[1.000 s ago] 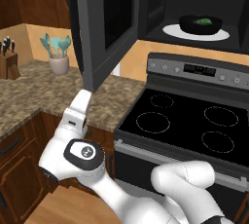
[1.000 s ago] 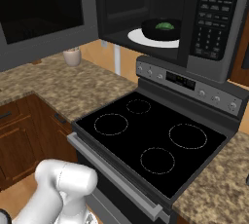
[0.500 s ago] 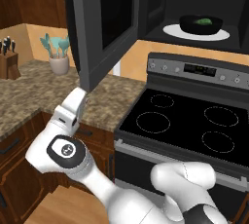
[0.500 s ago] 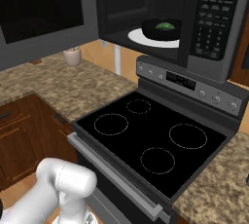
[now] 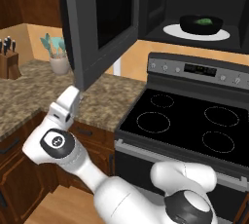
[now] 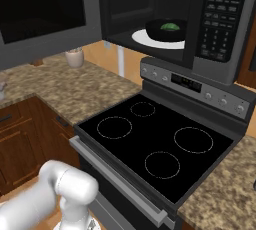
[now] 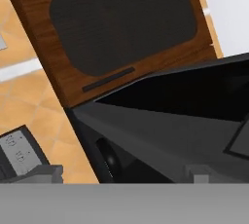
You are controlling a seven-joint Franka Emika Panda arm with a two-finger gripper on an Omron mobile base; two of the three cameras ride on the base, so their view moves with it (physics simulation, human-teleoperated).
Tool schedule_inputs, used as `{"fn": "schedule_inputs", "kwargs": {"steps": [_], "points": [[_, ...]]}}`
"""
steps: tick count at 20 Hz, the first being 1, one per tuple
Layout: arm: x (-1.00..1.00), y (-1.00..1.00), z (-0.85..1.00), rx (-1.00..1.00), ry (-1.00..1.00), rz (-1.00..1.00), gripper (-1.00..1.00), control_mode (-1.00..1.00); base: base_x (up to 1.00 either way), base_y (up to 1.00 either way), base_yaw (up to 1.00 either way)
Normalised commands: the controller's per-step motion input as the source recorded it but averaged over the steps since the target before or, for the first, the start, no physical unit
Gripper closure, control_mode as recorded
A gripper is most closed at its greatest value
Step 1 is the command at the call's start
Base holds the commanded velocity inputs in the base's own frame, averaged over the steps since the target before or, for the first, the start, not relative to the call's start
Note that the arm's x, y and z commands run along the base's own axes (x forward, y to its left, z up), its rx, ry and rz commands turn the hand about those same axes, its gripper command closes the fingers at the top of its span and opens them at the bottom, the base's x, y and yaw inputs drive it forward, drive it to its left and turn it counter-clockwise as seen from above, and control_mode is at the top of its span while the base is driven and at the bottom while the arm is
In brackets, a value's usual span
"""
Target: Pick the broccoli from the sink and place it in the bowl. Then pick the bowl and place it in the microwave. Then close the microwave door and press the start button.
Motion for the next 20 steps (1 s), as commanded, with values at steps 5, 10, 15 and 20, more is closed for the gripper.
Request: {"fn": "schedule_inputs", "kwargs": {"steps": [5, 10, 15, 20], "points": [[0.56, 0.06, -0.25, 0.00, 0.04, 0.00, -1.00, -1.00, 0.00, 0.00, 0.00], [0.57, 0.05, -0.31, -0.03, 0.09, 0.00, -1.00, -1.00, 0.00, 0.00, 0.00], [0.36, 0.00, -0.66, -0.07, 0.16, 0.02, -1.00, -1.00, 0.00, 0.00, 0.00], [0.42, 0.00, 0.09, 0.01, -0.02, 0.01, -1.00, -1.00, 0.00, 0.00, 0.00]]}}
